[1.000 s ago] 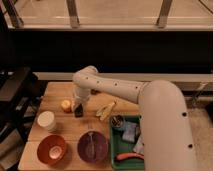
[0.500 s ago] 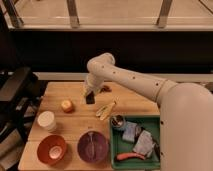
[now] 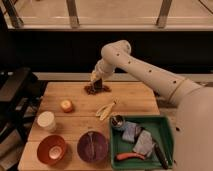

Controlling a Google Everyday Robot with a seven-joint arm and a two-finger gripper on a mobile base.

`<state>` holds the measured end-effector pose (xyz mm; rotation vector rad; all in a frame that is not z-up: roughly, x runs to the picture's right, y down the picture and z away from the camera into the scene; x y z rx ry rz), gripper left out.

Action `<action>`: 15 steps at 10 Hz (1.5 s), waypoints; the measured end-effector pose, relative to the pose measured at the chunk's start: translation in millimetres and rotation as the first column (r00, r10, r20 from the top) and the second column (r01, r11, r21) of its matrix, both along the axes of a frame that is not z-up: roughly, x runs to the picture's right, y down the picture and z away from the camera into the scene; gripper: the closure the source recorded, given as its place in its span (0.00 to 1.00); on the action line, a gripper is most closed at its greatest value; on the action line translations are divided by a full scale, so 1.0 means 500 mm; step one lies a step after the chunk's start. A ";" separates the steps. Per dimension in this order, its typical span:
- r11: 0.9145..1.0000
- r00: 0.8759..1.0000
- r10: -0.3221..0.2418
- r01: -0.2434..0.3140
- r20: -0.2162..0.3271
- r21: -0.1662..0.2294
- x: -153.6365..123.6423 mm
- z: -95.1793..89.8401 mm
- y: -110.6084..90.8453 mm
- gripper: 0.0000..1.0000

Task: Place eraser in table surface

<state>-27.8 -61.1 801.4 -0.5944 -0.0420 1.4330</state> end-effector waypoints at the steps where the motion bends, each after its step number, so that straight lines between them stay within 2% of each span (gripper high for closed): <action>1: 1.000 1.000 -0.003 0.003 0.001 -0.001 -0.004 0.000 -0.001 1.00; 2: 1.000 1.000 -0.007 0.007 0.004 -0.013 -0.008 0.007 0.009 0.98; 4: 0.998 1.000 -0.017 0.018 0.017 -0.061 -0.022 0.042 0.056 0.80; 5: 0.996 1.000 -0.019 0.021 0.025 -0.084 -0.031 0.062 0.082 0.76; 6: 0.992 0.999 -0.017 0.022 0.039 -0.122 -0.042 0.093 0.127 0.74; 7: 0.989 0.999 -0.018 0.025 0.048 -0.144 -0.052 0.109 0.151 0.74; 9: 0.977 0.996 -0.025 0.042 0.081 -0.208 -0.095 0.148 0.218 0.74; 10: 0.968 0.995 -0.026 0.050 0.099 -0.246 -0.117 0.165 0.251 0.74; 12: 0.955 0.992 -0.027 0.061 0.121 -0.289 -0.142 0.177 0.285 0.71; 13: 0.949 0.990 -0.029 0.070 0.135 -0.308 -0.158 0.182 0.303 0.60; 15: 0.942 0.988 -0.032 0.081 0.154 -0.327 -0.176 0.186 0.322 0.42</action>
